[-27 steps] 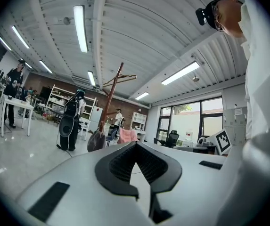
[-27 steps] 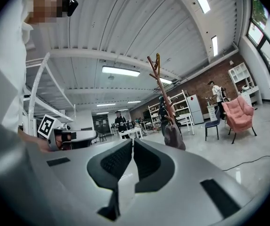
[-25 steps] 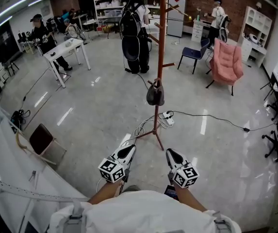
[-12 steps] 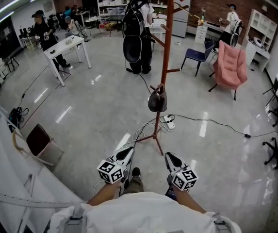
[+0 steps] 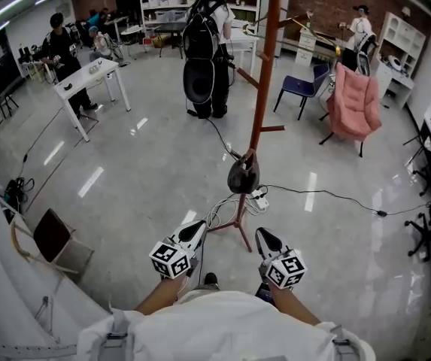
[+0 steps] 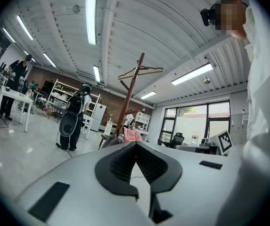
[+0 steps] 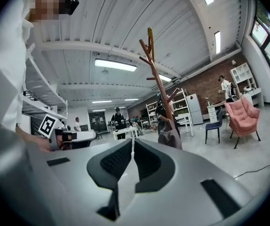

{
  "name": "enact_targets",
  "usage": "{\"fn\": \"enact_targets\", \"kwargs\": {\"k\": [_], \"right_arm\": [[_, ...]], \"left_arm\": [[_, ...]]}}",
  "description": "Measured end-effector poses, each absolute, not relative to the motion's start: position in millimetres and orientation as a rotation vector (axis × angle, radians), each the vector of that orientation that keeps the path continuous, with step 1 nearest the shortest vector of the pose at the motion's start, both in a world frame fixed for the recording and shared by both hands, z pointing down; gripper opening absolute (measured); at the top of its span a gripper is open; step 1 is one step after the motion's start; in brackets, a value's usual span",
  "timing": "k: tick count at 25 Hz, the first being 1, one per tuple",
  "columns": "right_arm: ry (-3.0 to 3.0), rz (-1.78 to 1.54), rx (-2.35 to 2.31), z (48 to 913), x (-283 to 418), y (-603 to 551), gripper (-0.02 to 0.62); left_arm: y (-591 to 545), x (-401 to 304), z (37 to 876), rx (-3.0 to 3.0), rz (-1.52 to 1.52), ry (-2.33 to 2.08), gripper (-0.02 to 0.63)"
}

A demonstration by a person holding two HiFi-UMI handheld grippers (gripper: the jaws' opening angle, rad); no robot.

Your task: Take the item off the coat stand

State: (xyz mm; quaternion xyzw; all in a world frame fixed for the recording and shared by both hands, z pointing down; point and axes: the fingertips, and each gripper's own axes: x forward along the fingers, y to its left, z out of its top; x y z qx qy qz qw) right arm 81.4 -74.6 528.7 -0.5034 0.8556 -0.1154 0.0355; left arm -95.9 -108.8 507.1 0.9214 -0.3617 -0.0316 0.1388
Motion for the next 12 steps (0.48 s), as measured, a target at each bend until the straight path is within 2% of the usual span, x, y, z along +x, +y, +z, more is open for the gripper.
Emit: {"fn": "enact_targets", "kwargs": {"k": [12], "right_arm": [[2.596, -0.28, -1.688, 531.4, 86.6, -187.5, 0.031]], "left_arm": [[-239.1, -70.7, 512.0, 2.738, -0.061, -0.86, 0.015]]}}
